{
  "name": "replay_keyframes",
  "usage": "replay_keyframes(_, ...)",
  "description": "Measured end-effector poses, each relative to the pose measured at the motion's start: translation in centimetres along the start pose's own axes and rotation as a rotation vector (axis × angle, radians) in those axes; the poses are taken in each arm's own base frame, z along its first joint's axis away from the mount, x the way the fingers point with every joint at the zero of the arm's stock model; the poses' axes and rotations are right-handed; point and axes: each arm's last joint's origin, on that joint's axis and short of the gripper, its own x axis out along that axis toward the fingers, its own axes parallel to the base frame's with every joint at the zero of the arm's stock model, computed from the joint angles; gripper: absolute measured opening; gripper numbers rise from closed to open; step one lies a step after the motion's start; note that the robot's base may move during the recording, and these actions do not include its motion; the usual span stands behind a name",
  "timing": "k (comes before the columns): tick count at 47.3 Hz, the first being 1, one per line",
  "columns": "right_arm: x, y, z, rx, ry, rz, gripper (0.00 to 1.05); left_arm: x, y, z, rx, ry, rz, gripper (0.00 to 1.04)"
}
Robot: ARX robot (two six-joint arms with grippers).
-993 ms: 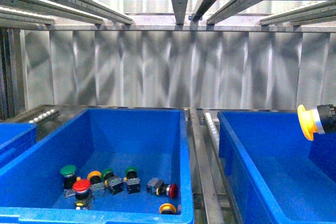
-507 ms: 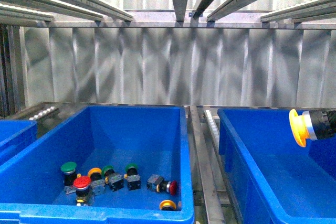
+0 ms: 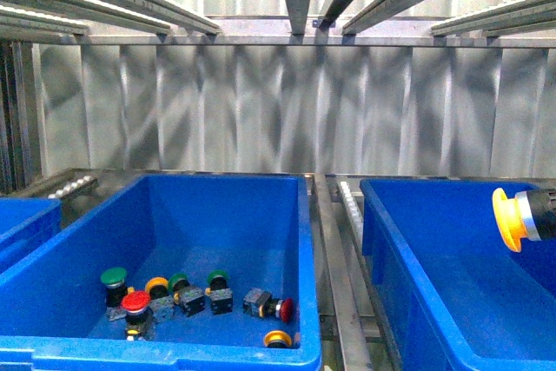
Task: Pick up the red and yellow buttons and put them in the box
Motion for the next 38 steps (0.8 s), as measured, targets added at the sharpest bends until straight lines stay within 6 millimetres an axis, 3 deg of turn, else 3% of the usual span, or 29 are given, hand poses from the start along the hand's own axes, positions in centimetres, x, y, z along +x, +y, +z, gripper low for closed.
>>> replay_keyframes(30, -0.9, -2.0, 0.1, 0.035, 0.010, -0.055, 0.26, 0.0, 0.0, 0.0, 0.000, 0.000, 0.000, 0.97)
replay_keyframes(38, -1.2, -2.7, 1.2, 0.037, 0.000, -0.074, 0.26, 0.0, 0.0, 0.0, 0.000, 0.001, 0.000, 0.97)
